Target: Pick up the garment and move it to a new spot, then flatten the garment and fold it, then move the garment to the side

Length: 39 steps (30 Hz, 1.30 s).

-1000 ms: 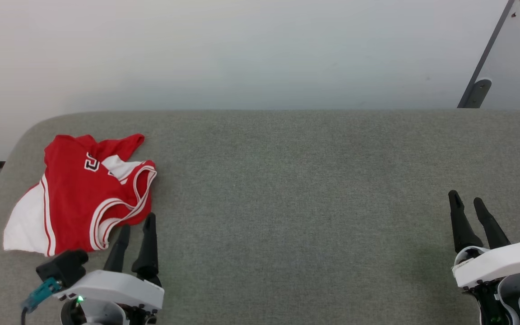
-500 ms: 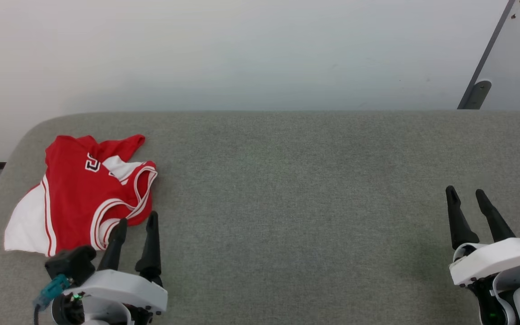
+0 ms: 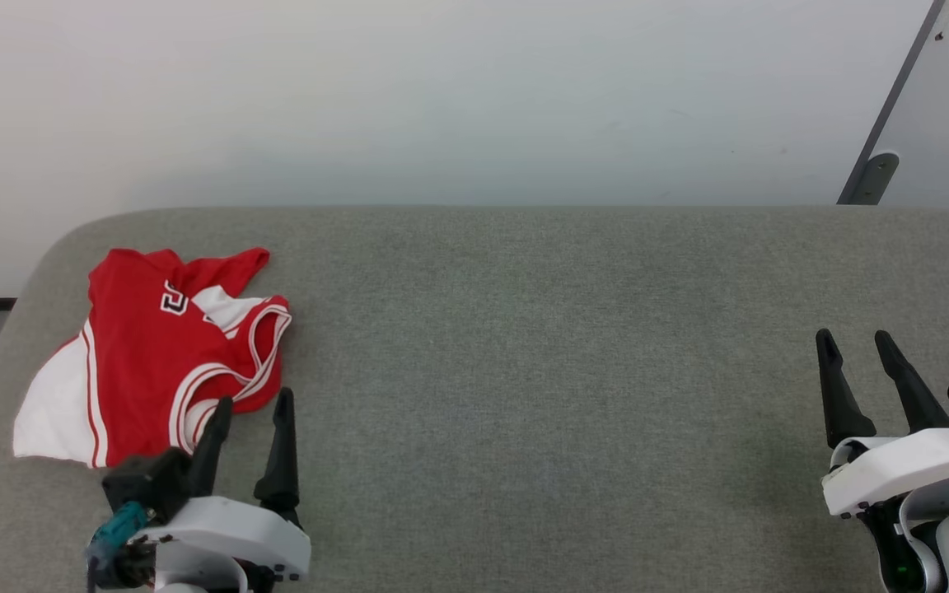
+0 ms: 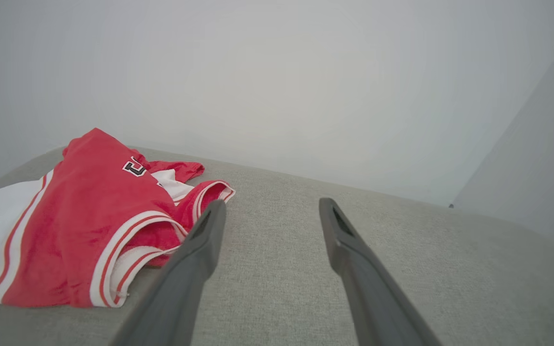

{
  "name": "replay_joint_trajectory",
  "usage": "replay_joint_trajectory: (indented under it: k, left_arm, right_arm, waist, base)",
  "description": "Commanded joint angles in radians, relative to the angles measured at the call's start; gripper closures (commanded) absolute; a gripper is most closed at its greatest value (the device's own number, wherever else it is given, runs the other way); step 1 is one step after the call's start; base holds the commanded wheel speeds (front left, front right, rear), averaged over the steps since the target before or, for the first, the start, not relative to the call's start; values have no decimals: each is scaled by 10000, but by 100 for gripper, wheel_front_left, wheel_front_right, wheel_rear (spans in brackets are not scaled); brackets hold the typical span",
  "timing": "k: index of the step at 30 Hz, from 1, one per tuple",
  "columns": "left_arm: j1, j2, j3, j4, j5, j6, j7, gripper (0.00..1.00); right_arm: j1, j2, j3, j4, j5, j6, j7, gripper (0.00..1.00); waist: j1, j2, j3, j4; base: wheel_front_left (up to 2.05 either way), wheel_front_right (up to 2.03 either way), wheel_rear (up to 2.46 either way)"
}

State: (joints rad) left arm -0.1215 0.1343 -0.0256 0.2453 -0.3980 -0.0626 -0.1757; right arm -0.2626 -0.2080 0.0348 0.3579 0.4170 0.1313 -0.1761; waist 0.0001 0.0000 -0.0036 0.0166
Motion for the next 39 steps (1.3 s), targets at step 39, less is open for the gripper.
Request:
replay_joint_trajectory:
  k: [39]
  left_arm:
    - [-310,-342,401,725,2904,-563,-854,0]
  right_arm:
    - [8,-192,-277,-210,-2073,-10,-847,0]
  waist:
    - [-1,0,40,290]
  base:
    - [0,0,0]
